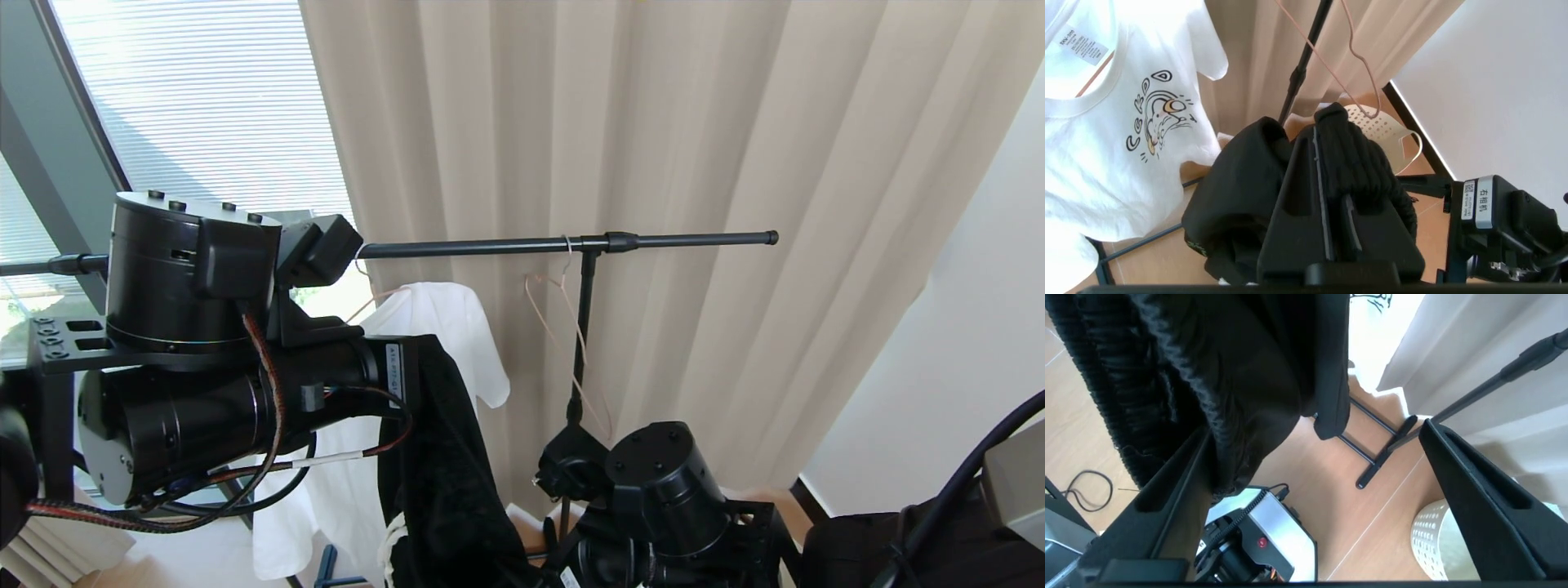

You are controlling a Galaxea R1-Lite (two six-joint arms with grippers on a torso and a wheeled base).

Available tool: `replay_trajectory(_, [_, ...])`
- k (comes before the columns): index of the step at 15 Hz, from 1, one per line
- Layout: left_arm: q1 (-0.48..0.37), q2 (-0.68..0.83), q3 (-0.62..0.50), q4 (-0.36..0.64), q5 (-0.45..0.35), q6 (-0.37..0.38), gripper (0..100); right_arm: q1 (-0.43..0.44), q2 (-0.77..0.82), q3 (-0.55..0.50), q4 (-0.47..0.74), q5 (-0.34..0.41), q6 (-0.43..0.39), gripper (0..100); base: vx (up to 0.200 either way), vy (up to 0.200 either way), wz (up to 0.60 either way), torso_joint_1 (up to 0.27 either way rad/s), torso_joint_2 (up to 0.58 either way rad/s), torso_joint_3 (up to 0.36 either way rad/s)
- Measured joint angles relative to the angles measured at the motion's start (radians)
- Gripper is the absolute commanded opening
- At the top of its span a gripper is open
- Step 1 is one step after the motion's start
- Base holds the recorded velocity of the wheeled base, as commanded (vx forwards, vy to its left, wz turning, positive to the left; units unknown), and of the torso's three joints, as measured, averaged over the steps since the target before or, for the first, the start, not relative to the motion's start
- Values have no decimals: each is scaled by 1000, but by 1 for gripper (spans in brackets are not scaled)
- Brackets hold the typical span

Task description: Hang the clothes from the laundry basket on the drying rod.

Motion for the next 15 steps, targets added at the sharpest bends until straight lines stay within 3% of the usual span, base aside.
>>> replay_trajectory(9, [-9, 0, 0, 0, -1, 0, 0, 13, 38, 17, -70, 2, -2, 100, 0, 0, 0, 0, 0, 0])
replay_trajectory(10, [-10, 0, 0, 0, -1, 0, 0, 13, 43, 17, -70, 1, -3, 0, 0, 0, 0, 0, 0, 0])
replay_trajectory(15, [-10, -1, 0, 0, 0, 0, 0, 7, 72, 7, -73, -1, -5, 0, 0, 0, 0, 0, 0, 0])
